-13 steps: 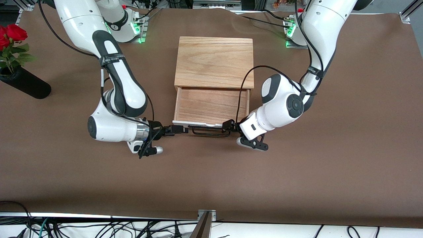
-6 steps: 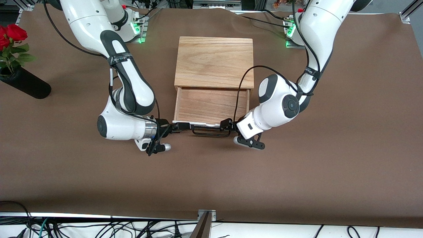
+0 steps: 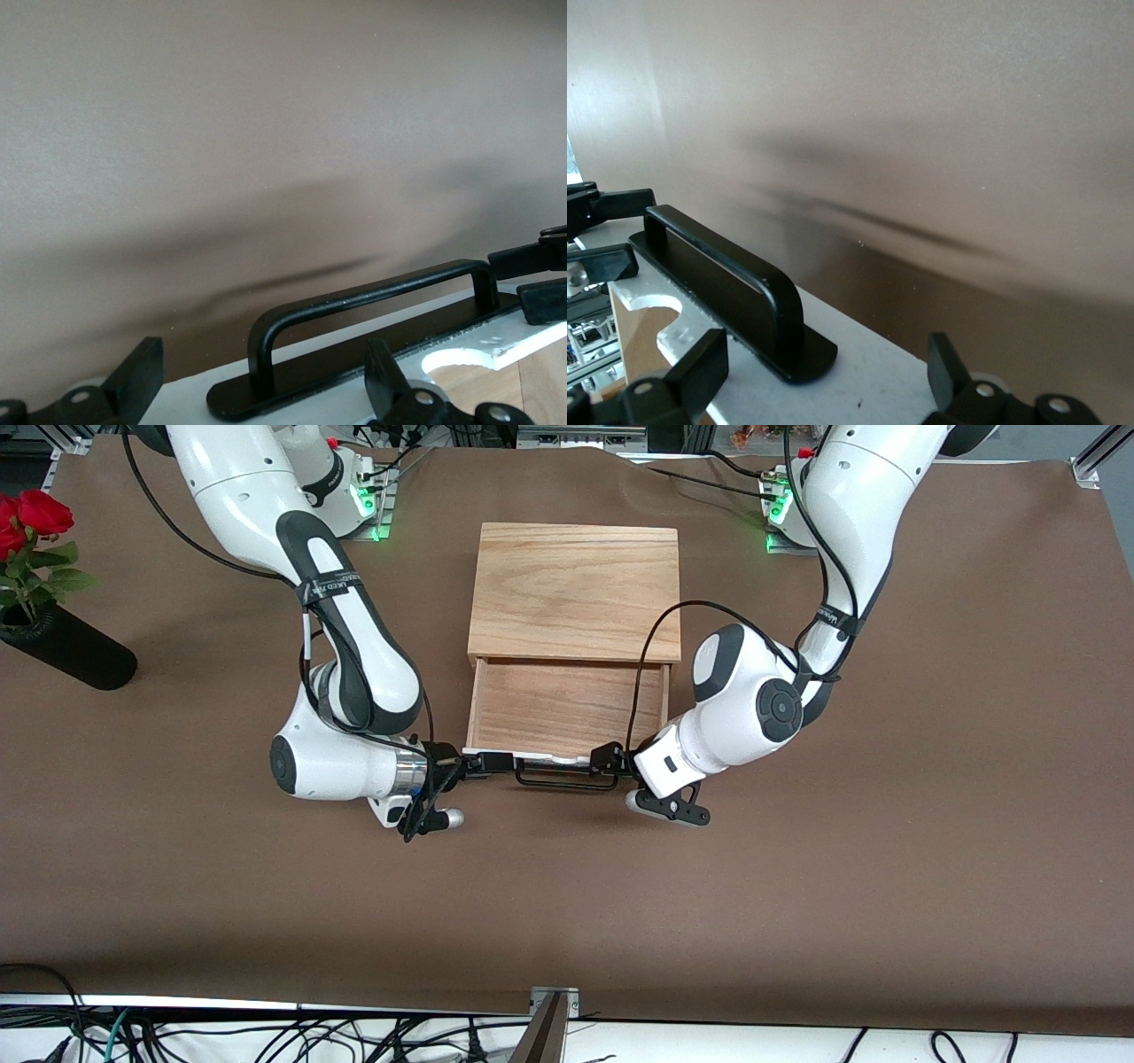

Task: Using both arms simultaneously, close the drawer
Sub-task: 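Press both grippers against the white drawer front beside the handle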

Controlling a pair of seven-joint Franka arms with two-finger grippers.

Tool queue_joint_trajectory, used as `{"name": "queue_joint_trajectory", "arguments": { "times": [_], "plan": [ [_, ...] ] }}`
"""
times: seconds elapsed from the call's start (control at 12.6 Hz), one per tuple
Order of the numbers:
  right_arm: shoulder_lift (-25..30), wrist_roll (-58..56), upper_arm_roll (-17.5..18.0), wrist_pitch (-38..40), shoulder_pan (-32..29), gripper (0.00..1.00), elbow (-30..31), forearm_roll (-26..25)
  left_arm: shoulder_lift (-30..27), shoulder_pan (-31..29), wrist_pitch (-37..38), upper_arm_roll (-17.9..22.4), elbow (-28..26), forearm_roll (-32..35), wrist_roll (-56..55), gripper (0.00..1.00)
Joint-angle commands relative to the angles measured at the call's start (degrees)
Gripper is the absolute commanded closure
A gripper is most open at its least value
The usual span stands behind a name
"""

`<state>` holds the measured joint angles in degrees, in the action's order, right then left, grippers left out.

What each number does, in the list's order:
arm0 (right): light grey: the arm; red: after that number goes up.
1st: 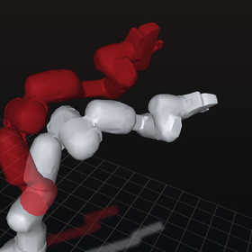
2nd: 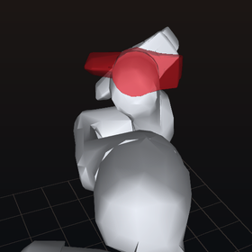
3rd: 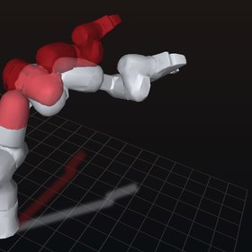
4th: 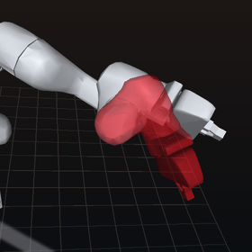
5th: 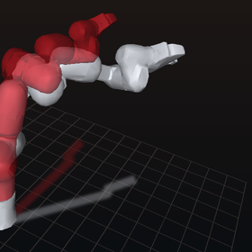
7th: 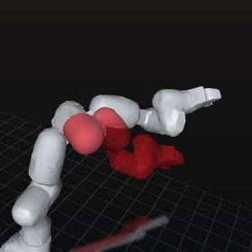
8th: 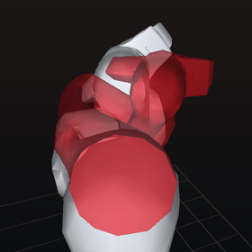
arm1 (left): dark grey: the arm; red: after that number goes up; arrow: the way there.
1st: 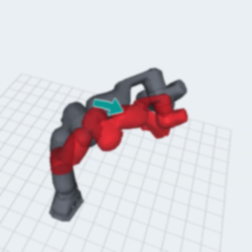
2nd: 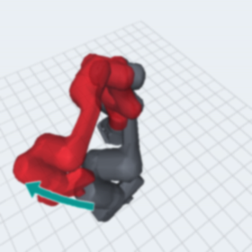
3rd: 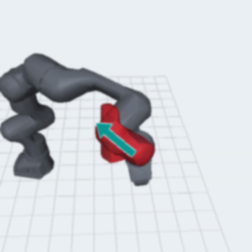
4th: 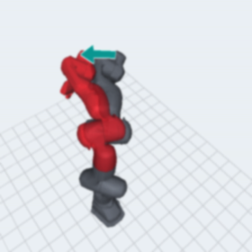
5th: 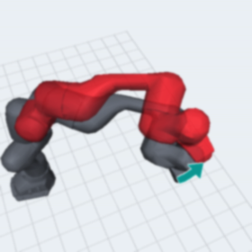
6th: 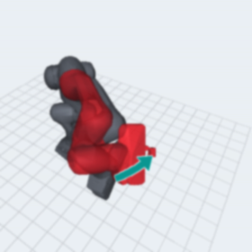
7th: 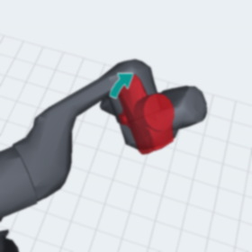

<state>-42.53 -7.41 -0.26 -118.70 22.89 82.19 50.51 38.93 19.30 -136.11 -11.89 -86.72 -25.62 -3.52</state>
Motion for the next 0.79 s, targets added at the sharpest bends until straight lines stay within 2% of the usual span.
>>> {"name": "queue_joint_trajectory", "arguments": {
  "times": [0.0,0.71],
  "plan": [
    [0.60,0.29,0.09,0.22,1.10,0.00,1.93,1.35,0.27,1.53,2.07,0.47,-0.03,-1.54,0.18,0.00],
    [2.36,5.98,2.02,1.18,1.37,0.00,3.95,3.19,-0.34,1.35,12.00,0.47,0.67,-1.27,-1.92,0.00]
  ]
}}
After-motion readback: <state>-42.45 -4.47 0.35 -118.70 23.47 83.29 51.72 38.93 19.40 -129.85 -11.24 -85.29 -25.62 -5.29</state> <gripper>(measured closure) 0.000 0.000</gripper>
